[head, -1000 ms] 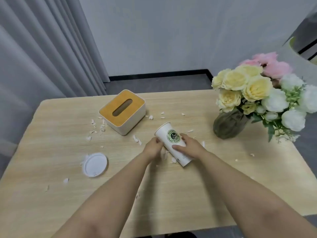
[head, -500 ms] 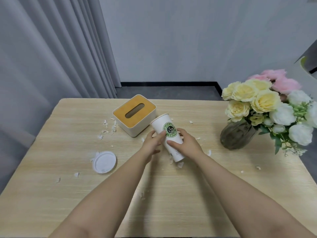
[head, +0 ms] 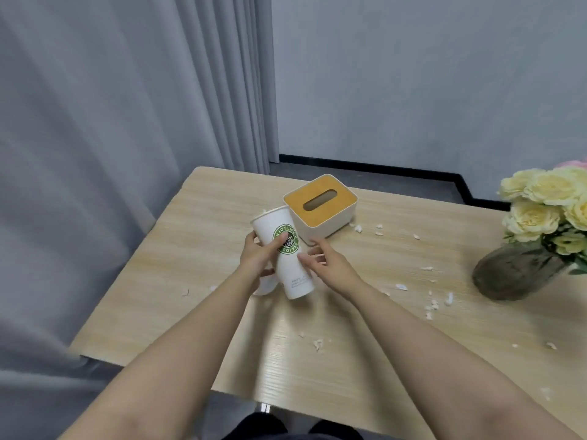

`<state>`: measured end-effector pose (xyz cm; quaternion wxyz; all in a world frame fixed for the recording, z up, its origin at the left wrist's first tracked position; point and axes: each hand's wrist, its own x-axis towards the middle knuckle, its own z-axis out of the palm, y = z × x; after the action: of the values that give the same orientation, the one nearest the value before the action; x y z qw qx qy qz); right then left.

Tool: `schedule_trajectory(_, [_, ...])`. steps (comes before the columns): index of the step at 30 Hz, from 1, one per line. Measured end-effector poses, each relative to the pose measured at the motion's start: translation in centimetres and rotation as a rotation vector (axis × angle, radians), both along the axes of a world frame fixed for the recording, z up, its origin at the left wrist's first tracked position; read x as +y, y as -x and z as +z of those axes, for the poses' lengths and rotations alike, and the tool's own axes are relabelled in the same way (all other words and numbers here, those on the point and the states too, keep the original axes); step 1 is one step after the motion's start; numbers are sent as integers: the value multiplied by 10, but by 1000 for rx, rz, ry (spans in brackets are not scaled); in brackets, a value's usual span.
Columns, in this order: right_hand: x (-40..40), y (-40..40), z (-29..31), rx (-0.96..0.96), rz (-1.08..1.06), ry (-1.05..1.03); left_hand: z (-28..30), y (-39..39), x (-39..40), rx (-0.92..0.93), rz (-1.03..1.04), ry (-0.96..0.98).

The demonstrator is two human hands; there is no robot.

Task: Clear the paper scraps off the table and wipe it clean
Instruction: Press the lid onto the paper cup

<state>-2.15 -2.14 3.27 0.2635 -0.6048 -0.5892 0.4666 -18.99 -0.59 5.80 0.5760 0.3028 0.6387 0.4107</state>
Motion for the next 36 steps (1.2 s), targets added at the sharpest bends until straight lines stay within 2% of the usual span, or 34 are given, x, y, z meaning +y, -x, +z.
schedule_trajectory(3, [2,18,-14,-75,-51,68,-4,41,-7,25,39,21])
schedule_trajectory(8, [8,44,-45,-258,-11,201,-12,95,-16,51,107,38])
schedule_trajectory(15, [13,81,-65,-357,-101,351,-28,144,-18,85,107,58])
schedule_trajectory(19, [12,97,-73,-330,-160,407,-35,158,-18,106,63,64])
schedule_trajectory(23, [5,104,-67,-194,-283,459,-37,157,-13,116,-11,66])
schedule_trajectory(27, [2,97,-56,-122,-388,431,-38,144,-5,150,-107,50])
schedule_trajectory(32, [2,59,-28,-221,-455,295,-32,124,8,188,-213,-16])
schedule_trajectory(36, [-2,24,-8,-201,-573,225,-27,103,13,191,-315,-81])
